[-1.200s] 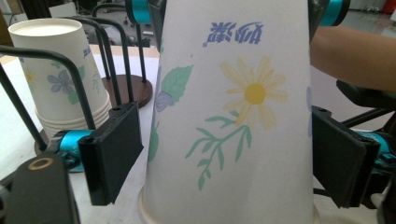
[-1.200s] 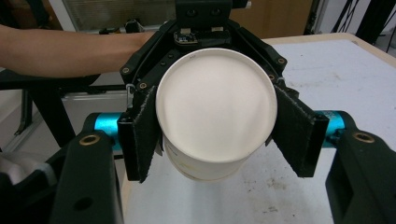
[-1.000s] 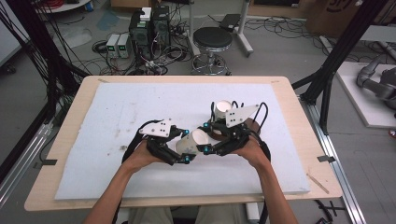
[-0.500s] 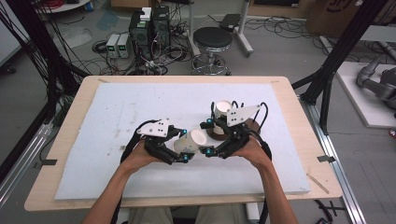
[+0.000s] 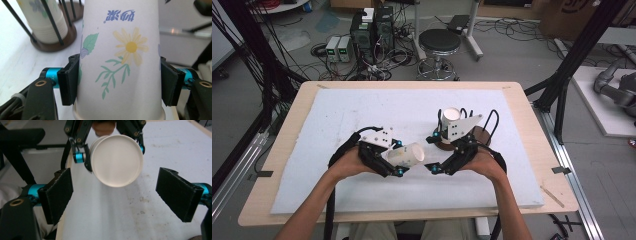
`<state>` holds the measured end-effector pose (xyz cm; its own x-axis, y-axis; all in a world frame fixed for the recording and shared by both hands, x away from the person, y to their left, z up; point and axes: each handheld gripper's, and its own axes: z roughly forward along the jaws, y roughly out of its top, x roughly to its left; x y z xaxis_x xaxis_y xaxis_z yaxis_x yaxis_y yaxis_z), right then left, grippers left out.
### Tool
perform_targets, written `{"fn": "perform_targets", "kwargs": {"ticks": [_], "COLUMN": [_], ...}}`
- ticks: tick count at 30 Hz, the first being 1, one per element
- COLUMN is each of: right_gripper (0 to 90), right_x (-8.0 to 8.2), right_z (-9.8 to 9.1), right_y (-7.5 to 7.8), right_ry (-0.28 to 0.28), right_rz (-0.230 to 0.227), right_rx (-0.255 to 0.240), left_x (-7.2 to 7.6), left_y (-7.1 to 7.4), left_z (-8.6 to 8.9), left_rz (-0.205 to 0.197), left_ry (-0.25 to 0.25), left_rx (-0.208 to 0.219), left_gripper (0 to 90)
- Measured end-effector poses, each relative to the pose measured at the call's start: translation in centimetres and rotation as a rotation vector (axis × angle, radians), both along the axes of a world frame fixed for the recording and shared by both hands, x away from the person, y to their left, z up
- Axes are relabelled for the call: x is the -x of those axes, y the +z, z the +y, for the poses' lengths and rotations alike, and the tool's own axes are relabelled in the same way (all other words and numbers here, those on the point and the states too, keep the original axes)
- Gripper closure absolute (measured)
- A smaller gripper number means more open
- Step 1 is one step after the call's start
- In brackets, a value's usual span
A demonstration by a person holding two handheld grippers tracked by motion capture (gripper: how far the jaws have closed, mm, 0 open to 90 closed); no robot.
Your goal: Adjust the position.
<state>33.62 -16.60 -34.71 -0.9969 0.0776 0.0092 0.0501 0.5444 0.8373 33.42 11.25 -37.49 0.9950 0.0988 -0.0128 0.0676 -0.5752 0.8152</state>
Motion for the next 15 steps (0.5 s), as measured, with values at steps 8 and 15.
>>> {"fn": "perform_targets", "kwargs": {"ticks": [8, 15], "right_gripper": [15.3, 15.8], "right_x": [0.5, 0.8], "right_z": [1.0, 1.6], "right_y": [-0.1, -0.3], "right_ry": [-0.005, 0.005], "right_rz": [-0.027, -0.031], "right_rx": [0.166, 0.254], "left_x": [-0.2, -0.4], "left_y": [1.0, 1.6], "left_z": [-0.6, -1.2], "left_rz": [0.007, 0.015], "left_ry": [-0.029, -0.043], "left_rx": [-0.205, -0.318], "left_gripper": [29.7, 29.7]}}
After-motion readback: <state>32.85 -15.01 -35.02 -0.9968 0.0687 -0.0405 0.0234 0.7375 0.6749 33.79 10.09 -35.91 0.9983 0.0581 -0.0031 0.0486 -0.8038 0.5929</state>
